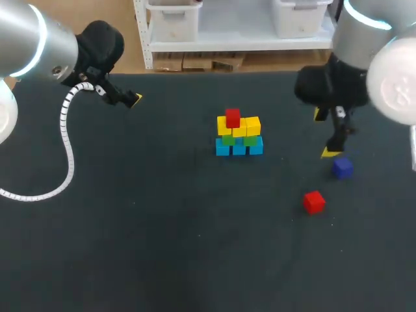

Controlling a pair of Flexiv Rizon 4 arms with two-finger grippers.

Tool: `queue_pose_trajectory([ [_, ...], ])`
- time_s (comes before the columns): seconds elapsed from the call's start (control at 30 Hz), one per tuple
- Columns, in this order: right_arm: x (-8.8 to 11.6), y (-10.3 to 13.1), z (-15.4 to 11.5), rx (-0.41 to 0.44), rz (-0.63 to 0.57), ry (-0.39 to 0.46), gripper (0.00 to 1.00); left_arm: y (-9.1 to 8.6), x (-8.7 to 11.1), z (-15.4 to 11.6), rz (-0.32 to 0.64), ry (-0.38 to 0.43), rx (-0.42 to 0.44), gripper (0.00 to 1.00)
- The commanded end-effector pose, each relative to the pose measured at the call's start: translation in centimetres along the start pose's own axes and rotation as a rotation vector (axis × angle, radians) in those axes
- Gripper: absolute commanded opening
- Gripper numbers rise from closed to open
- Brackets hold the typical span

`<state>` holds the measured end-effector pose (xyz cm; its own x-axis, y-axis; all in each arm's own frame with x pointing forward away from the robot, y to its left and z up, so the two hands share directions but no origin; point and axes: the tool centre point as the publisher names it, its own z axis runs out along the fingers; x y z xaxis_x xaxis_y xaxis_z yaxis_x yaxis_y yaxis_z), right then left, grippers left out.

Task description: Place the blue cubes, place green cubes on the blue cubes, place the yellow cubes on the green cubes, then place the red cubes on the yellow cubes, and place purple cube on the red cubes.

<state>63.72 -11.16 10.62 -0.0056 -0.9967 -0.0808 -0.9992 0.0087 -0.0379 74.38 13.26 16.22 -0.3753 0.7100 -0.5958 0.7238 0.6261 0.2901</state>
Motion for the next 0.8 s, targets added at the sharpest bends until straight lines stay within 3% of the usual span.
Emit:
queue_pose_trajectory([
  [0.03,-1.6,-0.8,2.2,-0.034,-0.011,0.031,1.0,0.2,0.1,0.0,0.004,-0.004,0.007,1.0],
  [0.53,-0.2,5.4,2.9,-0.029,-0.083,0.002,1.0,0.2,0.1,0.0,0.004,-0.004,0.007,1.0],
  [0.8,-0.7,9.2,5.3,-0.01,-0.16,0.041,1.0,0.2,0.1,0.0,0.004,-0.004,0.007,1.0],
])
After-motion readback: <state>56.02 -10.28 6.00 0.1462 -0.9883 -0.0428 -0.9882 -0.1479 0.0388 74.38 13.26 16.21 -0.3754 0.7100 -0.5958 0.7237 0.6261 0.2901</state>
